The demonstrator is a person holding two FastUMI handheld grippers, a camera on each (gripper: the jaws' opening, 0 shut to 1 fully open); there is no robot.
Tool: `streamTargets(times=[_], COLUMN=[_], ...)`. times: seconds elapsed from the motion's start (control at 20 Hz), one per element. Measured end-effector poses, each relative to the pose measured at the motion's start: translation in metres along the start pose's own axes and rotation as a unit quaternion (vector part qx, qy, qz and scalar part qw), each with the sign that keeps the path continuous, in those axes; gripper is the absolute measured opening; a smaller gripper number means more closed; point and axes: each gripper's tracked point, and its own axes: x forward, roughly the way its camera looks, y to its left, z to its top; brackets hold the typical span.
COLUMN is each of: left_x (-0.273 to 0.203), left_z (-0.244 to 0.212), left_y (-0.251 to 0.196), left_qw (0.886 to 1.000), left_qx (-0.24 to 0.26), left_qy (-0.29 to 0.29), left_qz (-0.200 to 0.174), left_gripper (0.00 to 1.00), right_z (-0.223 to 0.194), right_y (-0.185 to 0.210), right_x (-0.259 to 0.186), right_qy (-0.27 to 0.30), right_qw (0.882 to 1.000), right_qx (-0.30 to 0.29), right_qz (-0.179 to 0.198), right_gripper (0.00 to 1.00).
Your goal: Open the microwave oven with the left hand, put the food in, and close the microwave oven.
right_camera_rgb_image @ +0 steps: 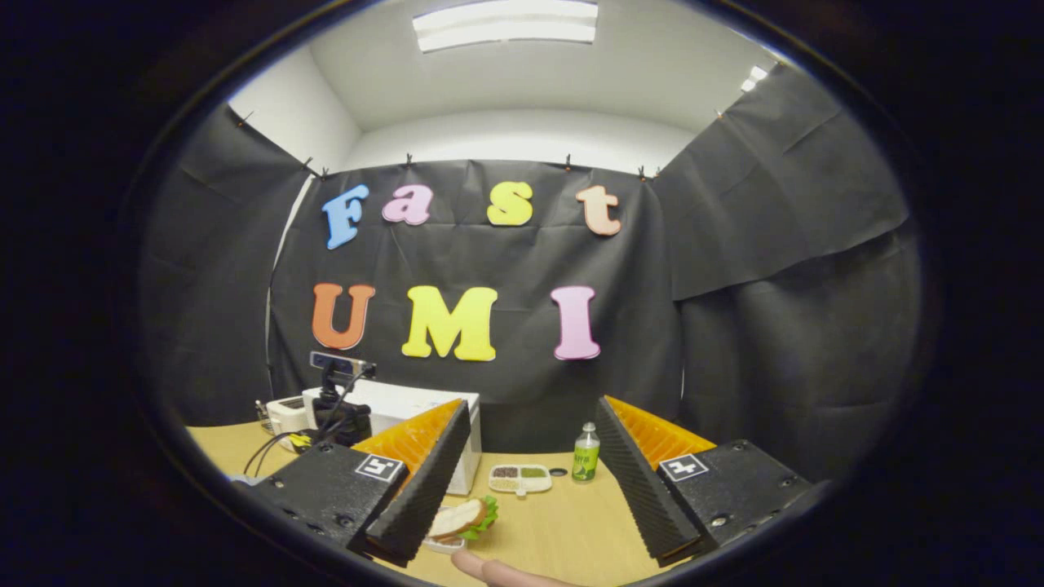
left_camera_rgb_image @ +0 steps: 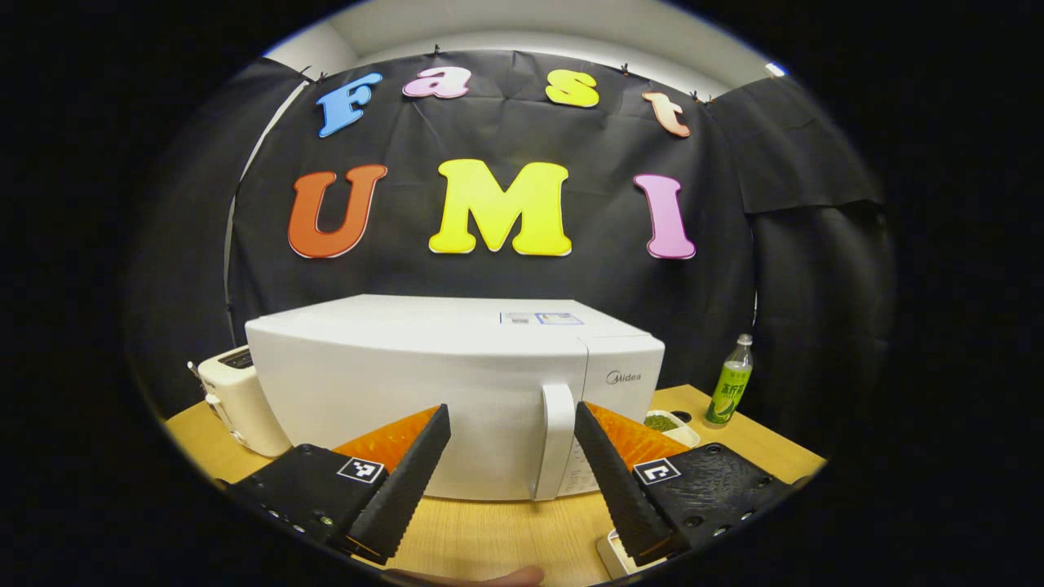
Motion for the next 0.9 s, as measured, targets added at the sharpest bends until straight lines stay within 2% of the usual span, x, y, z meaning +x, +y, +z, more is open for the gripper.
streamTargets(times=[0.05, 0.1, 0.15, 0.2, 0.25, 0.3, 0.35, 0.4, 0.45, 0.5, 0.7, 0.85, 0.9], left_x=[0.008, 0.013, 0.017, 0.02, 0.024, 0.025, 0.03, 0.034, 0.036, 0.036, 0.036, 0.038, 0.038], left_z=[-0.008, -0.015, -0.019, -0.024, -0.026, -0.026, -0.026, -0.028, -0.032, -0.029, -0.029, -0.031, -0.032], left_y=[-0.001, -0.005, -0.009, -0.012, -0.014, -0.013, -0.01, -0.008, -0.008, -0.008, -0.005, -0.009, -0.014], left_qw=[1.0, 1.0, 1.0, 1.0, 1.0, 1.0, 1.0, 1.0, 1.0, 1.0, 0.999, 0.999, 1.0], left_qx=[0.003, 0.003, 0.002, 0.0, 0.001, 0.003, 0.005, 0.008, 0.004, 0.005, 0.028, 0.021, 0.017], left_qy=[0.004, 0.007, 0.006, 0.01, 0.009, 0.009, 0.002, 0.003, 0.008, -0.003, -0.021, -0.012, -0.008], left_qz=[0.002, -0.003, -0.009, -0.015, -0.021, -0.02, -0.013, -0.01, -0.006, 0.0, 0.026, 0.029, 0.022], left_gripper=[0.95, 0.82, 0.91, 0.9, 0.86, 0.72, 0.72, 0.6, 0.66, 0.67, 0.65, 0.63, 0.61], right_z=[-0.007, -0.012, -0.018, -0.022, -0.026, -0.029, -0.031, -0.034, -0.034, -0.035, -0.042, -0.047, -0.047], right_y=[0.001, 0.001, -0.002, -0.007, -0.012, -0.014, -0.017, -0.018, -0.019, -0.021, -0.03, -0.037, -0.04], right_x=[0.002, 0.004, 0.008, 0.011, 0.012, 0.014, 0.015, 0.016, 0.016, 0.018, 0.021, 0.02, 0.02], right_qy=[0.011, 0.023, 0.034, 0.039, 0.042, 0.043, 0.045, 0.046, 0.046, 0.045, 0.05, 0.054, 0.055], right_qw=[1.0, 0.999, 0.999, 0.999, 0.999, 0.999, 0.999, 0.998, 0.998, 0.998, 0.998, 0.998, 0.998], right_qx=[0.008, 0.016, 0.022, 0.026, 0.028, 0.028, 0.03, 0.032, 0.034, 0.036, 0.039, 0.035, 0.034], right_qz=[0.009, 0.017, 0.019, 0.016, 0.011, 0.009, 0.008, 0.007, 0.006, 0.006, 0.0, -0.006, -0.008], right_gripper=[0.92, 0.99, 0.99, 0.99, 0.99, 0.92, 0.99, 0.99, 0.99, 0.99, 0.99, 0.99, 0.91])
